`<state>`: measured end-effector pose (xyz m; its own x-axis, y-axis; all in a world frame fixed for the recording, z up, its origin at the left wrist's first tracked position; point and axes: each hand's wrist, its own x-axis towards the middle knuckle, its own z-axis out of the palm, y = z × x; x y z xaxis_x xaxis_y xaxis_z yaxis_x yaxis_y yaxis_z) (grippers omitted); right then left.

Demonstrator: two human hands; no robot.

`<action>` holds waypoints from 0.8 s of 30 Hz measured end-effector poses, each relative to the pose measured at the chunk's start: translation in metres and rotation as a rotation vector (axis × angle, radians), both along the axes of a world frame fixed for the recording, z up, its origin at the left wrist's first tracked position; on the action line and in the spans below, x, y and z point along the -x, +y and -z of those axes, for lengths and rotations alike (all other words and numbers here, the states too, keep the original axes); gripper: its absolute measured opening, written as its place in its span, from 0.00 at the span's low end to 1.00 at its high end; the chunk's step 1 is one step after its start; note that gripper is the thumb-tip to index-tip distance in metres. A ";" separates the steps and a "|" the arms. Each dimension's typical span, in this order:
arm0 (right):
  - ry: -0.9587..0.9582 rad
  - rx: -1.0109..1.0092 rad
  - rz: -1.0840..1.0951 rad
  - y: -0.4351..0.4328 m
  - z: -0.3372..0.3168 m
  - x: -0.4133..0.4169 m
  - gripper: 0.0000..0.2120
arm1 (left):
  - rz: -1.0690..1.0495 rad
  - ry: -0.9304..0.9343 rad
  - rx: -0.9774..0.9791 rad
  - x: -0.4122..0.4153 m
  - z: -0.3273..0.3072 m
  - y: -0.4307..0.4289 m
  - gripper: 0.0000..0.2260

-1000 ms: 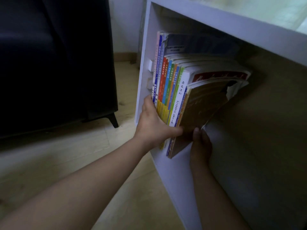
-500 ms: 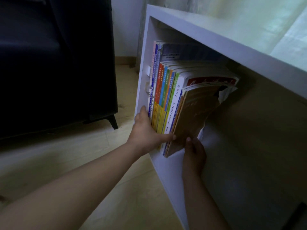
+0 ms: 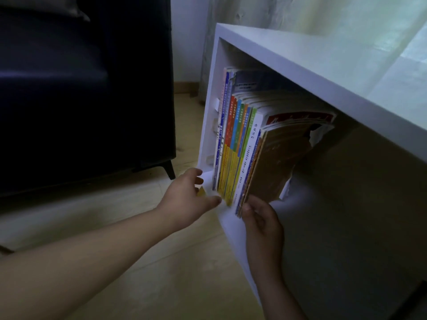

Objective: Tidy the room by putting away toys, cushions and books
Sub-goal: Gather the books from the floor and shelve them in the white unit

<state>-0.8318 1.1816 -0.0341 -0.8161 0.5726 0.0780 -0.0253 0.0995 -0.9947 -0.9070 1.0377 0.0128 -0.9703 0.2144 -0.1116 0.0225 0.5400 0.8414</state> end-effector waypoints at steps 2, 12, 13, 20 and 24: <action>-0.021 -0.040 -0.094 -0.003 -0.009 -0.007 0.10 | 0.000 0.006 0.017 -0.011 -0.009 -0.014 0.33; -0.027 -0.081 -0.534 -0.073 -0.059 -0.002 0.10 | -0.140 -0.010 -0.003 -0.071 -0.068 -0.127 0.15; -0.018 -0.082 -0.568 -0.082 -0.063 0.000 0.11 | -0.163 -0.009 0.004 -0.076 -0.072 -0.134 0.14; 0.035 -0.040 -0.893 -0.174 -0.096 0.000 0.12 | -0.495 -0.003 0.008 -0.137 -0.097 -0.214 0.06; 0.030 -0.034 -1.128 -0.220 -0.103 -0.021 0.12 | -0.650 -0.058 0.007 -0.187 -0.101 -0.246 0.04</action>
